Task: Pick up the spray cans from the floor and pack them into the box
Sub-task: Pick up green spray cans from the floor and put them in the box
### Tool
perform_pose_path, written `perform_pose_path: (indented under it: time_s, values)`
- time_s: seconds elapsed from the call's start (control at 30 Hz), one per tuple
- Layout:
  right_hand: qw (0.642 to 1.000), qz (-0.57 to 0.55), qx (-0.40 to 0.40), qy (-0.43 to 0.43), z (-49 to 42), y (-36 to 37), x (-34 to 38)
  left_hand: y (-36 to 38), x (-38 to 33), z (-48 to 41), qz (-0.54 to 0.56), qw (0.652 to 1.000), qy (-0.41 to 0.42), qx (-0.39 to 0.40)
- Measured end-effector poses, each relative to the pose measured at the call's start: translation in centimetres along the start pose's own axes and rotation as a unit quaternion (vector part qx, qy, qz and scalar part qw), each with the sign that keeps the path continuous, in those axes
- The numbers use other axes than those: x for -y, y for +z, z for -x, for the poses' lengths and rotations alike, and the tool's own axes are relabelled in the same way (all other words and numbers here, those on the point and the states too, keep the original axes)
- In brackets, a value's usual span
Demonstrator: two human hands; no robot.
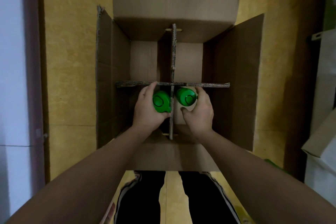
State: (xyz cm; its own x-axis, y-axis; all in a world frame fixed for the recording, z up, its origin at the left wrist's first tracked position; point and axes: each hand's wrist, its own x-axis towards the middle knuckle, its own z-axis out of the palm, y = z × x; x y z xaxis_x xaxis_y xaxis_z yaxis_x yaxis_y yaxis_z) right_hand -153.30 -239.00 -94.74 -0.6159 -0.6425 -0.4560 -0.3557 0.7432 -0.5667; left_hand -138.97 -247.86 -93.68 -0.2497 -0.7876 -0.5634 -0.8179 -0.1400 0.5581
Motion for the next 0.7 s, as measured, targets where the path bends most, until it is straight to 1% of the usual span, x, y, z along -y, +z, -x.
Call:
perform_pose_path:
  time_s: [0.1, 0.13, 0.23, 0.33, 0.5, 0.6, 0.7]
  values:
    - [0.999, 0.040, 0.008, 0.000, 1.2, -4.1, 3.2, -3.5, -3.9, 2.2, -0.017, 1.000, 0.020, 0.010]
    - [0.999, 0.051, 0.011, -0.006, 1.8, -6.1, 4.7, -5.1, -5.7, 3.3, -0.021, 0.999, 0.036, 0.001]
    - [0.994, 0.103, 0.017, -0.027, 2.2, -9.2, 7.2, -8.0, -9.0, 4.3, -0.032, 0.998, 0.053, -0.025]
    - [0.989, 0.135, -0.002, -0.061, 3.5, -16.2, 11.9, -13.7, -16.3, 7.0, -0.040, 0.994, 0.082, -0.059]
    - [0.985, 0.112, -0.097, -0.093, 5.8, -30.2, 21.0, -24.1, -30.5, 12.7, -0.068, 0.978, 0.170, -0.095]
    - [0.975, 0.098, -0.166, -0.110, 8.3, -38.3, 25.9, -29.1, -38.0, 16.9, -0.091, 0.954, 0.258, -0.121]
    - [0.957, 0.109, -0.235, -0.133, 10.6, -43.8, 28.7, -31.8, -42.5, 19.7, -0.105, 0.930, 0.327, -0.134]
